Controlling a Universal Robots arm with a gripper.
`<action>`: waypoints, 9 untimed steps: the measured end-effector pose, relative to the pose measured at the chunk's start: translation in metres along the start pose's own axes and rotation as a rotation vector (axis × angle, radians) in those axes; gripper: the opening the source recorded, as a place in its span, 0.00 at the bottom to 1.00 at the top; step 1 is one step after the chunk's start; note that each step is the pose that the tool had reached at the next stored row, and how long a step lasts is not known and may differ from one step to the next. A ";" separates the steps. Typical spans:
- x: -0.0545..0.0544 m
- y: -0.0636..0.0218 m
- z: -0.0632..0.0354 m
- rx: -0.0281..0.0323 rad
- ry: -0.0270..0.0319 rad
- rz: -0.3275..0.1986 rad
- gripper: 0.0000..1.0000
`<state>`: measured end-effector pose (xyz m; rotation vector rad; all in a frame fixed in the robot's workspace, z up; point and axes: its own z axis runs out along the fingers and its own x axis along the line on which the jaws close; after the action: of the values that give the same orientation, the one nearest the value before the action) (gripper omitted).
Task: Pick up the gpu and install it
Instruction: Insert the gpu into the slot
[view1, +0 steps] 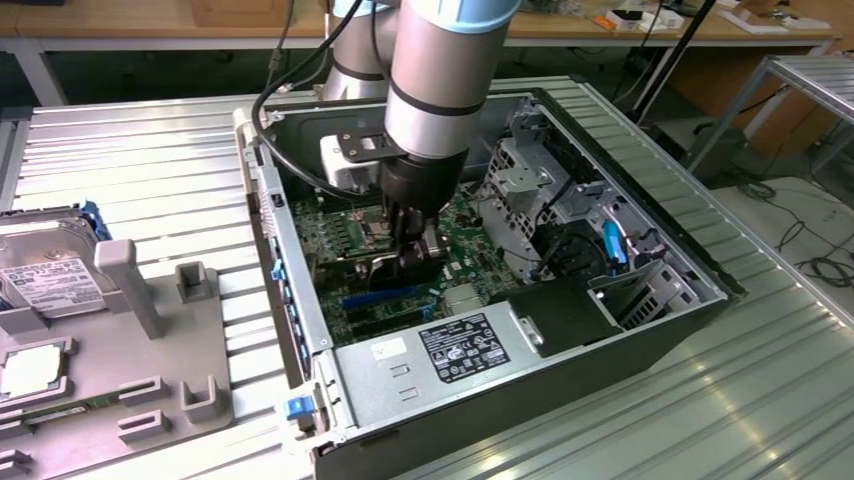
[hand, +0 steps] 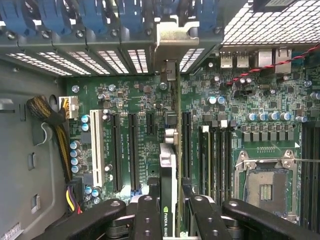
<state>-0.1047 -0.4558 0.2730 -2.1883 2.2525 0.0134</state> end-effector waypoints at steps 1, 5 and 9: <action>0.000 -0.0002 0.0001 0.0021 -0.0001 0.000 0.27; 0.000 -0.0007 0.0000 0.0040 0.0010 0.000 0.27; 0.000 -0.0011 0.0000 0.0127 0.0019 0.000 0.27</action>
<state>-0.1036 -0.4558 0.2729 -2.1833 2.2470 -0.0029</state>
